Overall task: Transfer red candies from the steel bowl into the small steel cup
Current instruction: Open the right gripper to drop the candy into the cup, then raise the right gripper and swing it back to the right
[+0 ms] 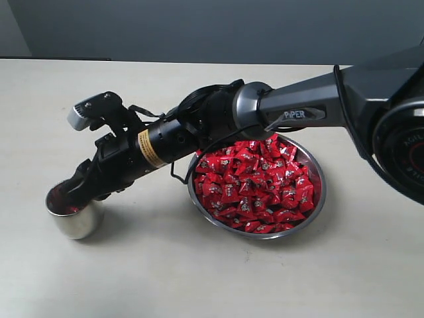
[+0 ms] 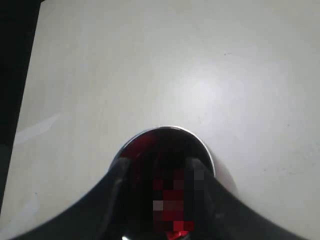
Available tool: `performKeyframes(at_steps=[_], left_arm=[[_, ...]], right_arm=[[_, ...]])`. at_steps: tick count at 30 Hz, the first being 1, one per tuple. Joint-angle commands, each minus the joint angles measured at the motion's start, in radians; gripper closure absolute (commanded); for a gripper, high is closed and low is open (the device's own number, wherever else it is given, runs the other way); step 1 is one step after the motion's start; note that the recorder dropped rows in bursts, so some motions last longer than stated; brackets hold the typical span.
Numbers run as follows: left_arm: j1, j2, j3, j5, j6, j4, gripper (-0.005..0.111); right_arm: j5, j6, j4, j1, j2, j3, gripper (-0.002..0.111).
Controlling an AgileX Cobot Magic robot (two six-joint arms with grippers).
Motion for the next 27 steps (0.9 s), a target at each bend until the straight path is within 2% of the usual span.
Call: performKeyframes(at_steps=[1, 7, 15, 18, 20, 23, 27], left_arm=[[0.001, -0.004, 0.004, -0.005, -0.001, 0.001, 0.106], [0.001, -0.004, 0.004, -0.005, -0.001, 0.001, 0.106], [0.001, -0.004, 0.004, -0.005, -0.001, 0.001, 0.106], [0.001, -0.004, 0.004, -0.005, -0.001, 0.001, 0.106], [0.001, -0.004, 0.004, -0.006, -0.001, 0.001, 0.106], [0.001, -0.004, 0.004, -0.006, -0.001, 0.001, 0.106], [0.001, -0.004, 0.004, -0.006, -0.001, 0.001, 0.106]], right_arm=[[0.003, 0.001, 0.005, -0.002, -0.002, -0.006, 0.073], [0.014, 0.001, 0.002, -0.004, -0.065, -0.006, 0.073], [0.236, 0.06, -0.096, -0.087, -0.338, -0.006, 0.073], [0.333, 0.139, -0.128, -0.134, -0.436, 0.005, 0.073], [0.359, 0.139, -0.128, -0.161, -0.489, 0.039, 0.074], [0.534, 0.135, -0.128, -0.189, -0.59, 0.17, 0.08], [0.665, 0.117, -0.128, -0.221, -0.686, 0.287, 0.083]])
